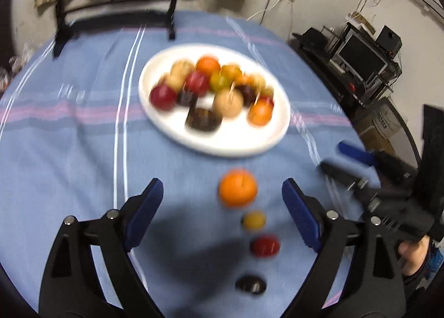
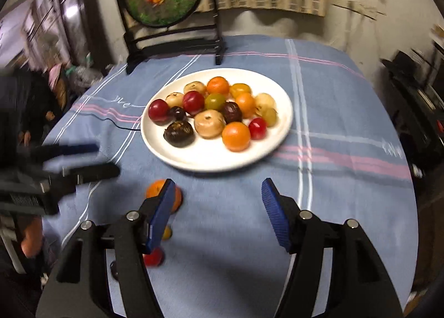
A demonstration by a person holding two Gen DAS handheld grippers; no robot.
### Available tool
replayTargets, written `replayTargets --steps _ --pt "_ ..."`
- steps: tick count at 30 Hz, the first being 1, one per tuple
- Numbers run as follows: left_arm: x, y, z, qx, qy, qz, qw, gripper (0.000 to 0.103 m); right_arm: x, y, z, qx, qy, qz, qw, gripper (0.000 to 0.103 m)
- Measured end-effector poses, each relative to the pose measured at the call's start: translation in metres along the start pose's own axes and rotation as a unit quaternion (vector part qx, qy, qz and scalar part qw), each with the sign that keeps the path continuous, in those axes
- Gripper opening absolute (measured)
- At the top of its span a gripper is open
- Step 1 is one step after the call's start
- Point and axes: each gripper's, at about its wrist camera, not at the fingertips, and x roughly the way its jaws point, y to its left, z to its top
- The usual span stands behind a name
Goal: Organize fruits
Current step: 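Grasp a small dark plum with the left tool while the right tool grasps the red cherry tomato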
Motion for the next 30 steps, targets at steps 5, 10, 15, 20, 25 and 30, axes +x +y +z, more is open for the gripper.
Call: replayTargets --steps 5,10,15,20,25,30 --pt "-0.006 0.009 -0.041 0.001 0.016 0.013 0.9998 0.089 -0.014 0.000 -0.031 0.032 0.000 -0.012 0.999 0.082" --pt "-0.014 0.015 -0.061 -0.002 0.018 0.018 0.9997 0.089 -0.017 0.011 -0.048 0.040 0.006 0.000 0.999 0.087" --pt "-0.032 0.022 -0.072 -0.005 -0.003 0.017 0.9998 0.089 -0.013 0.031 -0.059 0.023 0.025 0.016 0.999 0.089" --pt "-0.041 0.031 -0.080 -0.014 -0.017 0.022 0.9995 0.089 -0.002 0.049 -0.066 0.007 0.040 0.030 0.999 0.089" --pt "-0.042 0.044 -0.085 -0.025 -0.016 0.020 0.9994 0.089 0.018 0.062 -0.064 -0.001 0.040 0.039 0.998 0.078" --pt "-0.038 0.048 -0.089 -0.033 -0.003 0.004 0.9994 0.089 0.049 0.064 -0.064 0.010 0.073 0.063 0.995 0.030"
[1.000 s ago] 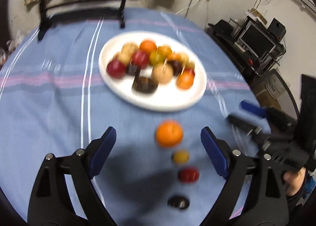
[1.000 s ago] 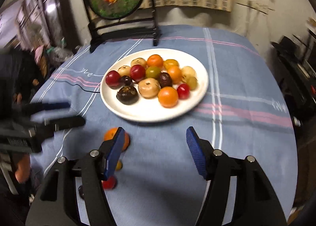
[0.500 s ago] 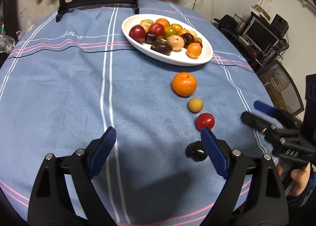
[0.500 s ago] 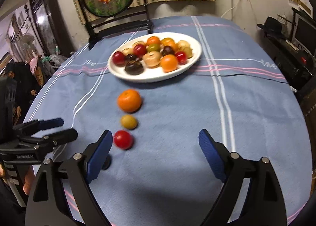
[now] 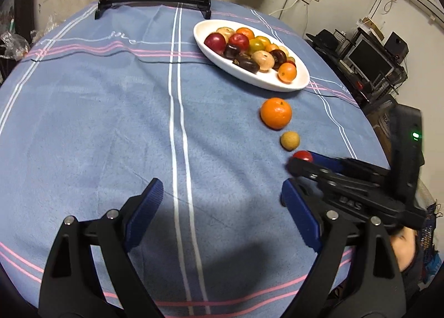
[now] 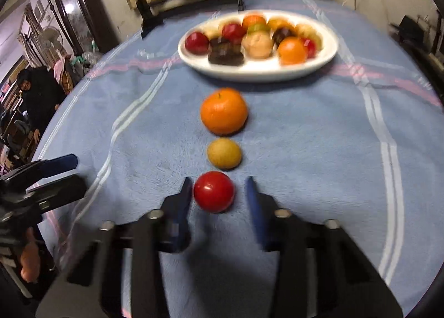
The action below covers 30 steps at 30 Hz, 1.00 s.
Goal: Organize fruits
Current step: 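Grasp a small dark plum with the left tool while the right tool grasps the red cherry tomato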
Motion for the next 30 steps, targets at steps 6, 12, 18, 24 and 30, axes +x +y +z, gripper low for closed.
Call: replayTargets --steps 6,12,18,24,30 --pt "0.010 -0.032 -0.010 0.051 0.017 -0.022 0.9983 0.089 -0.044 -0.018 -0.006 0.020 -0.041 -0.022 0.999 0.030" --pt "0.036 -0.074 -0.020 0.105 0.047 -0.032 0.9928 0.089 -0.072 -0.050 -0.025 0.051 -0.054 -0.036 0.997 0.030" --pt "0.053 -0.086 -0.022 0.113 0.050 -0.007 0.9923 0.064 -0.074 -0.062 -0.034 0.066 -0.055 -0.010 0.996 0.031" --pt "0.056 -0.090 -0.023 0.126 0.028 0.024 0.9913 0.047 -0.076 -0.067 -0.039 0.071 -0.056 0.006 0.996 0.031" --pt "0.050 -0.092 -0.028 0.132 0.023 0.015 0.9909 0.030 -0.078 -0.061 -0.041 0.067 -0.056 0.017 0.996 0.031"
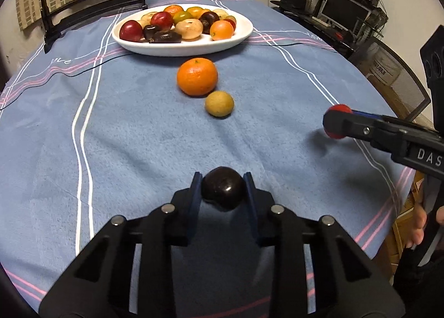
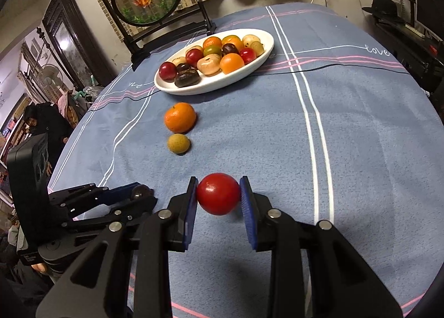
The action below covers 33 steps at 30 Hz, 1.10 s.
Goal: Organize fruits
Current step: 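Grasp a small dark plum with the left tool while the right tool grasps the red cherry tomato, then carry both fruits onto the white plate and open both tools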
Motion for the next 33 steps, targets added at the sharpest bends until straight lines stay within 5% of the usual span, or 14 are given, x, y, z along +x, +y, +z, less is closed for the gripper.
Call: replayTargets --steps 19,26,33 --pt "-0.045 0.040 0.033 -0.027 -0.055 -0.014 0.9981 0.030 0.009 0.028 0.019 -0.034 0.005 -0.011 0.999 0.031" --pt "-0.033 0.058 0.105 -0.020 -0.064 -0.007 0.9977 0.030 0.024 0.033 0.058 -0.071 0.010 -0.022 0.997 0.031" --pt "0.003 0.054 0.182 -0.023 -0.063 -0.018 0.9976 0.031 0.055 0.030 0.134 -0.129 -0.023 -0.056 0.990 0.031"
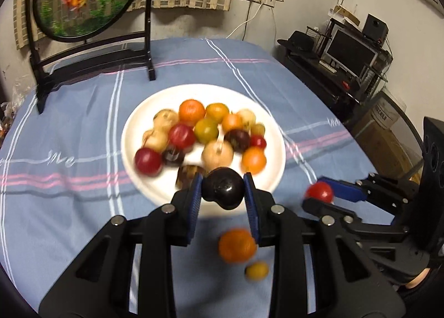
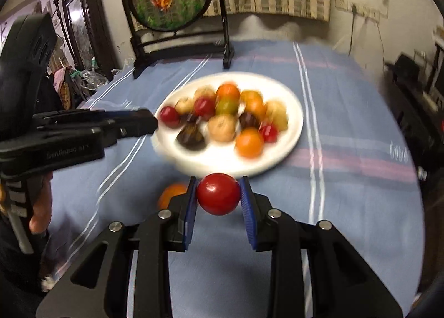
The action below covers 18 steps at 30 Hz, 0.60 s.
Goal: Organize fruits
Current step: 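Carry both fruits onto the white plate and open both tools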
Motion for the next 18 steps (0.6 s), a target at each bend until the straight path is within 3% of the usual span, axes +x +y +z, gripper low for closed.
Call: replayTargets --steps 3,7,13,14,15,16,18 --pt "0.025 0.000 0.012 -0.009 0.015 -0.013 0.9998 0.031 0.030 -0.023 0.021 0.004 0.005 -0.010 1.000 0.031" --pt "0.052 -0.006 0.005 0.002 0.036 -0.012 0.9993 0.031 0.070 -0.056 0.043 0.052 0.026 0.012 0.998 0.031" --pt "0.074 -0.004 0.005 0.009 0.045 0.001 0.9990 0.032 0.098 -0.061 0.051 0.047 0.035 0.018 0.998 0.032" --pt "0.076 -0.003 0.006 0.008 0.044 0.002 0.9990 0.040 0.099 -0.062 0.053 0.047 0.032 0.018 0.998 0.042" --pt "0.078 -0.002 0.007 0.006 0.044 0.002 0.9990 0.058 0.098 -0.064 0.054 0.051 0.028 0.015 0.998 0.060" --pt "0.076 0.000 0.008 0.002 0.038 0.003 0.9993 0.064 0.095 -0.067 0.056 0.059 0.017 0.011 0.998 0.062" --pt "0.068 0.001 0.011 0.003 0.022 0.007 0.9997 0.066 0.088 -0.070 0.058 0.062 0.009 0.010 0.998 0.062"
